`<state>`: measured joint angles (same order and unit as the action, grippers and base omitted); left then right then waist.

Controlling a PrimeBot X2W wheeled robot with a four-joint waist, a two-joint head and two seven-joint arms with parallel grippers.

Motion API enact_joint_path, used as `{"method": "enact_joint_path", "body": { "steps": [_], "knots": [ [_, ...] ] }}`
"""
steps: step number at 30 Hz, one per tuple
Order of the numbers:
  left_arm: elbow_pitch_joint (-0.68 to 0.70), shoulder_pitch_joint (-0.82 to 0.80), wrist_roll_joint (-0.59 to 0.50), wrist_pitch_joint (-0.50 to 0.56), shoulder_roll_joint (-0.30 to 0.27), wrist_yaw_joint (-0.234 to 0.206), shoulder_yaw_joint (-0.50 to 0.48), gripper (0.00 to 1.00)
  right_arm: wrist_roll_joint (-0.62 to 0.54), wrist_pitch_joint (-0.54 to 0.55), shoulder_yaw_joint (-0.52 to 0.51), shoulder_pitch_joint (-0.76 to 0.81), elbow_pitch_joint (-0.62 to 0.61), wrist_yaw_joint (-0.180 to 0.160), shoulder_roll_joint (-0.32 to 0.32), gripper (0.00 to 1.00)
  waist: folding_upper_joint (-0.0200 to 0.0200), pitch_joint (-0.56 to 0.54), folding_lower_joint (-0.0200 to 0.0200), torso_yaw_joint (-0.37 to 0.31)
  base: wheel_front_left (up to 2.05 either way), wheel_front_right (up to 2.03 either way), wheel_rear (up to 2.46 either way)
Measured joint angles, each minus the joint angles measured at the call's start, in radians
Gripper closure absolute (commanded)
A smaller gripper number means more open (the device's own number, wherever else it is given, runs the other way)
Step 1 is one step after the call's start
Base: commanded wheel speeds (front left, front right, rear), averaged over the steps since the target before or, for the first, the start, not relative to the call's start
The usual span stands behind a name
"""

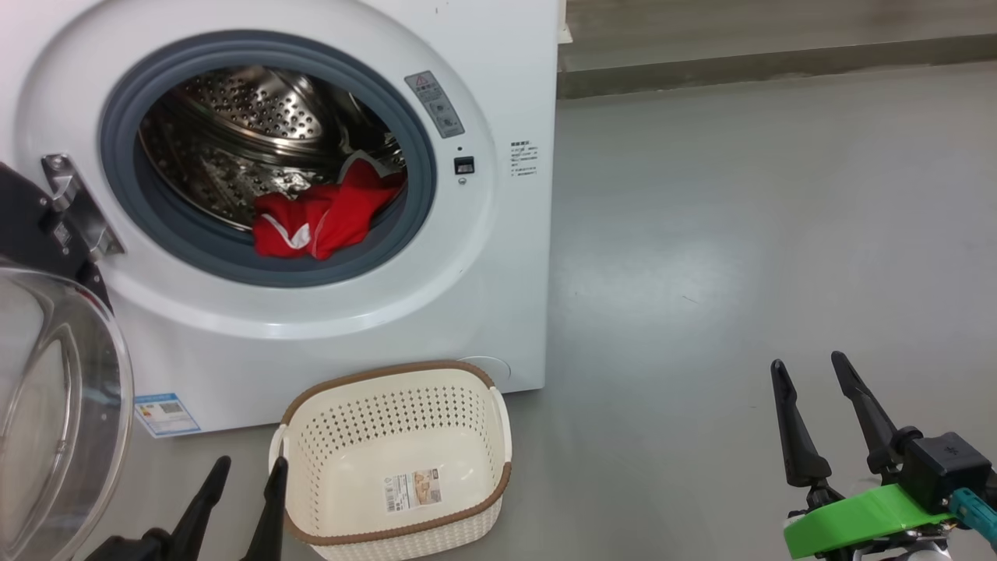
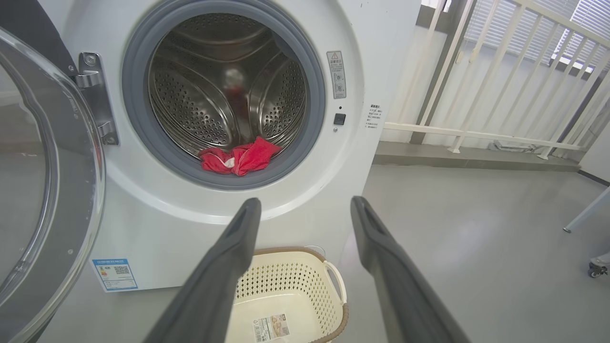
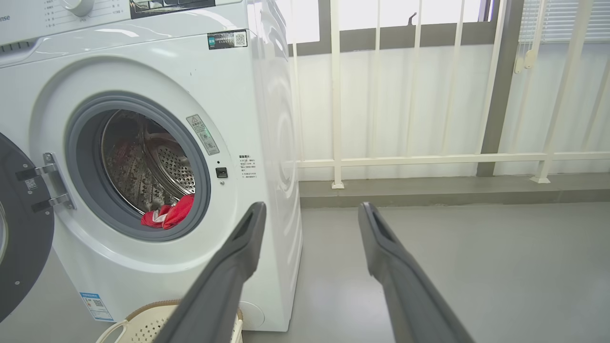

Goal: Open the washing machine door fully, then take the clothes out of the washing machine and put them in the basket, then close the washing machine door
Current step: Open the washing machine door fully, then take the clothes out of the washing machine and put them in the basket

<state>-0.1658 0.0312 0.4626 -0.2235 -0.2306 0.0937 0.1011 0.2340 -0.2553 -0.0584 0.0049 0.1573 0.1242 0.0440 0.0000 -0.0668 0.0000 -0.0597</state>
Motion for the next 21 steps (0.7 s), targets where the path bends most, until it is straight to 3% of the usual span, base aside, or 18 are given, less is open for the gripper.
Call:
{"method": "enact_joint_path", "body": {
  "steps": [21],
  "knots": [
    [0.048, 0.036, -0.024, 0.002, -0.003, -0.063, -0.001, 0.0, -0.007, 0.0, 0.003, 0.037, -0.012, 0.0, -0.003, 0.0, 0.0, -0.002, 0.0, -0.024, 0.0, -0.02, 0.01]
  ]
}}
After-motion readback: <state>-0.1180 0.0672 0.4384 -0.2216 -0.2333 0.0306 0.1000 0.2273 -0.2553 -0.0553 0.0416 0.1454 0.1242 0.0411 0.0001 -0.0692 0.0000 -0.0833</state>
